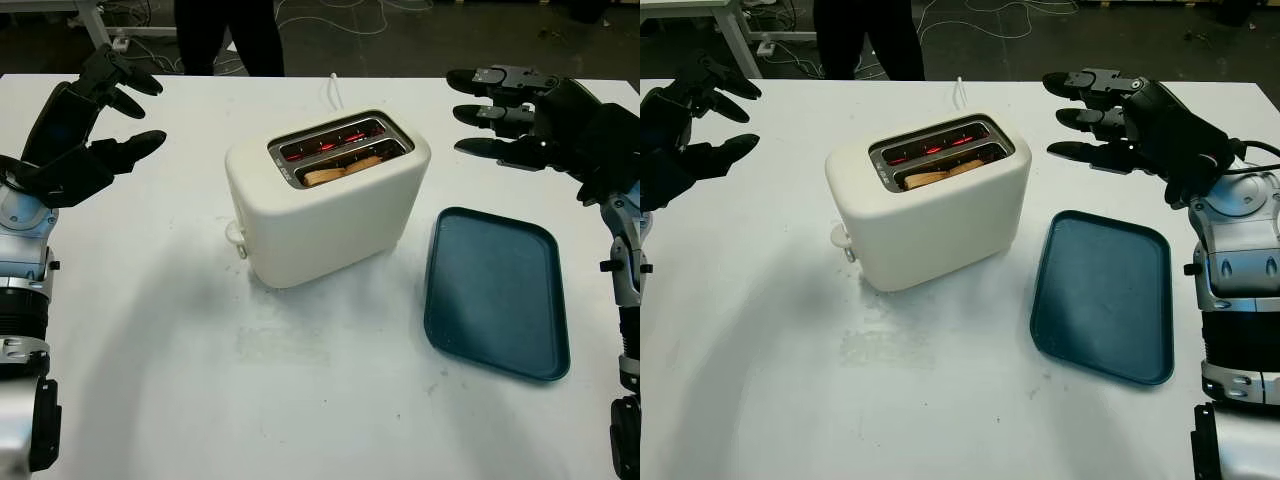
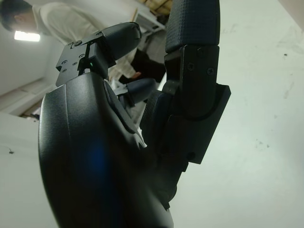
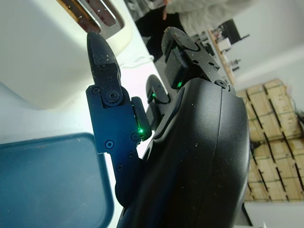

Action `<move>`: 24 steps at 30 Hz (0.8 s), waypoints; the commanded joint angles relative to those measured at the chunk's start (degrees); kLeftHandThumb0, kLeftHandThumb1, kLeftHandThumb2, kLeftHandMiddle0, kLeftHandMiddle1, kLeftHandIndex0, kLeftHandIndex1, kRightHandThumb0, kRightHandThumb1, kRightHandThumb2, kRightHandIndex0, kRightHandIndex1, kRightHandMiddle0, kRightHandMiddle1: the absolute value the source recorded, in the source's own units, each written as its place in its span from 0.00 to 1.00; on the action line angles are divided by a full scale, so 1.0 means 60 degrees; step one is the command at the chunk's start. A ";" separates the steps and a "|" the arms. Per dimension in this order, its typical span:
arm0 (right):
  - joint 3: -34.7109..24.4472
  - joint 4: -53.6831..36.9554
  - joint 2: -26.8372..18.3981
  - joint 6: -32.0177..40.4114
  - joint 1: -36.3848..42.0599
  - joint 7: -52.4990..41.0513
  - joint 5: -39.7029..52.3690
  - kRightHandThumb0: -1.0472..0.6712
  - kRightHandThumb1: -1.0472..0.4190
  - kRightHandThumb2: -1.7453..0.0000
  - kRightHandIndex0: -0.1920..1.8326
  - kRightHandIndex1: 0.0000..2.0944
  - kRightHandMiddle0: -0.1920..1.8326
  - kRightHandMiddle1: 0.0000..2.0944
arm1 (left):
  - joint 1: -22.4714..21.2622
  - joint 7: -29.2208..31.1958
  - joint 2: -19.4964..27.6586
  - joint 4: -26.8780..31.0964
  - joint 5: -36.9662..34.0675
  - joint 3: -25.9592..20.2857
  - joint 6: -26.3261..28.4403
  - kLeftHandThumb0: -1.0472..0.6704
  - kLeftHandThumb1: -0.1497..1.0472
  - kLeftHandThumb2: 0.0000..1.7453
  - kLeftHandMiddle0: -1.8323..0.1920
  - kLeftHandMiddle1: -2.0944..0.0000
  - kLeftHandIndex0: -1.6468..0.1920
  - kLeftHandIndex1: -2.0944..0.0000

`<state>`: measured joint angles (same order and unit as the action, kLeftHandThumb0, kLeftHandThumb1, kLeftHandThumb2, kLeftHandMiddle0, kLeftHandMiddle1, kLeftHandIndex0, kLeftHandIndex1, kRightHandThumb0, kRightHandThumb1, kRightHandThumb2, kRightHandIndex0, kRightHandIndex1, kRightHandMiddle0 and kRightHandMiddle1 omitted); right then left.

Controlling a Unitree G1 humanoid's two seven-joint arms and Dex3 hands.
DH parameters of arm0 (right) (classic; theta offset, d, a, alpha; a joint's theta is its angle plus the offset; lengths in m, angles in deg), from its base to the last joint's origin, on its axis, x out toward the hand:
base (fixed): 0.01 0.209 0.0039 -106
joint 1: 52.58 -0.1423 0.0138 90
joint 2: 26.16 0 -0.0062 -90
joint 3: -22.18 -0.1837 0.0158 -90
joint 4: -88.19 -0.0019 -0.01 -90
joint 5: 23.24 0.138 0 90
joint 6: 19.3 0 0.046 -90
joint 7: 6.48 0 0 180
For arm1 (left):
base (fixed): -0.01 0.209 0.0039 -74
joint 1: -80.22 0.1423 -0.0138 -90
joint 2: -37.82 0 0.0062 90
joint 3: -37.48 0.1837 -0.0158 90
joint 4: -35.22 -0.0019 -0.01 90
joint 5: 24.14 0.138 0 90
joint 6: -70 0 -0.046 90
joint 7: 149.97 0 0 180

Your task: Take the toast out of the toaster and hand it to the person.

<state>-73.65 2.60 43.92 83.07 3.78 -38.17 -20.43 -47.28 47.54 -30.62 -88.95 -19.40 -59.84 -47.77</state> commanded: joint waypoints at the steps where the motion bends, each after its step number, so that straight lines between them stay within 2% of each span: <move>1: 0.0001 0.0067 0.0014 -0.0074 -0.0135 -0.0021 0.0075 0.30 0.11 1.00 0.34 0.00 0.32 0.00 | -0.0121 -0.0037 -0.0034 -0.0039 -0.0024 0.0022 -0.0050 0.00 0.89 0.25 0.91 0.22 0.90 0.30; 4: -0.0003 0.0147 0.0007 -0.0156 -0.0145 -0.0056 0.0100 0.30 0.11 1.00 0.34 0.00 0.33 0.00 | -0.0124 0.0097 -0.0103 -0.0004 -0.0196 -0.0010 0.0165 0.00 0.89 0.23 0.91 0.22 0.90 0.30; 8: 0.0066 0.0329 -0.0036 -0.0481 -0.0197 -0.0110 0.0016 0.29 0.10 1.00 0.34 0.00 0.33 0.00 | -0.0128 -0.0002 -0.0089 -0.0041 -0.0088 0.0005 0.0017 0.00 0.89 0.23 0.91 0.22 0.90 0.30; 24: 0.0010 0.0343 -0.0038 -0.0384 -0.0175 -0.0105 0.0076 0.29 0.11 1.00 0.34 0.00 0.32 0.00 | -0.0062 0.0096 -0.0134 0.0051 -0.0271 -0.0068 0.0002 0.00 0.89 0.22 0.91 0.22 0.90 0.30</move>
<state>-73.51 4.77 43.92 81.46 3.36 -38.59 -20.26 -47.28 47.83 -31.18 -88.83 -19.90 -59.86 -47.54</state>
